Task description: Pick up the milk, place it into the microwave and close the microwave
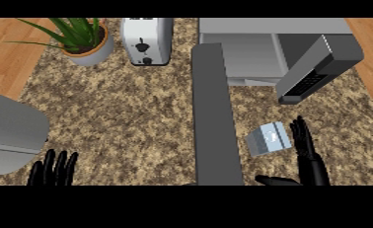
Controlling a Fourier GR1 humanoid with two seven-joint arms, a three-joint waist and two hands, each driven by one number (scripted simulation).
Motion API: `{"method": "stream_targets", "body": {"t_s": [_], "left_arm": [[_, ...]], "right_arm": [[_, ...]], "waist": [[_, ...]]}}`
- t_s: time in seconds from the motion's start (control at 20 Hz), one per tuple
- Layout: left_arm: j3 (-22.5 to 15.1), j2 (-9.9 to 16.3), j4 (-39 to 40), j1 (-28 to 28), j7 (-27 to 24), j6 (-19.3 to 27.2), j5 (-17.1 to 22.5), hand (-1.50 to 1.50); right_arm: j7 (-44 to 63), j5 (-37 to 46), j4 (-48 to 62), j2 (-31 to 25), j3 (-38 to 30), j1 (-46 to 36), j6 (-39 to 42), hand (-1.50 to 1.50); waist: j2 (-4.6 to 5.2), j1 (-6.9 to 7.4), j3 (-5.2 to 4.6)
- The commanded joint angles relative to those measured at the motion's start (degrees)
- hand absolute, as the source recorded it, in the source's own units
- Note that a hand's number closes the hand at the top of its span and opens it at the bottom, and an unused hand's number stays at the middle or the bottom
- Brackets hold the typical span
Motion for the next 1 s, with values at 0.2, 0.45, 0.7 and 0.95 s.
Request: {"method": "stream_targets", "body": {"t_s": [0.2,0.45,0.7,0.95], "left_arm": [[-0.84,1.09,-1.22,2.1,-0.07,-0.56,0.91,-1.5],[-2.45,0.75,-4.62,4.36,0.02,0.08,-0.07,-1.5],[-1.66,0.54,-0.28,4.4,-3.61,-1.03,0.39,-1.5],[-0.88,1.62,-0.58,3.49,-2.37,-1.18,0.26,-1.5]], "right_arm": [[-11.61,-0.67,17.38,-3.15,-4.11,-6.49,2.5,-1.5],[-8.82,1.29,13.15,-2.13,-1.32,-6.51,0.6,-1.5],[-15.95,2.28,24.94,-0.9,-1.87,-13.8,0.21,-1.5],[-13.9,0.38,22.84,-1.57,-2.25,-13.61,1.77,-1.5]], "waist": [[0.01,0.12,0.0],[-0.05,0.0,-0.02],[0.02,0.31,0.01],[-0.02,0.01,-0.02]]}}
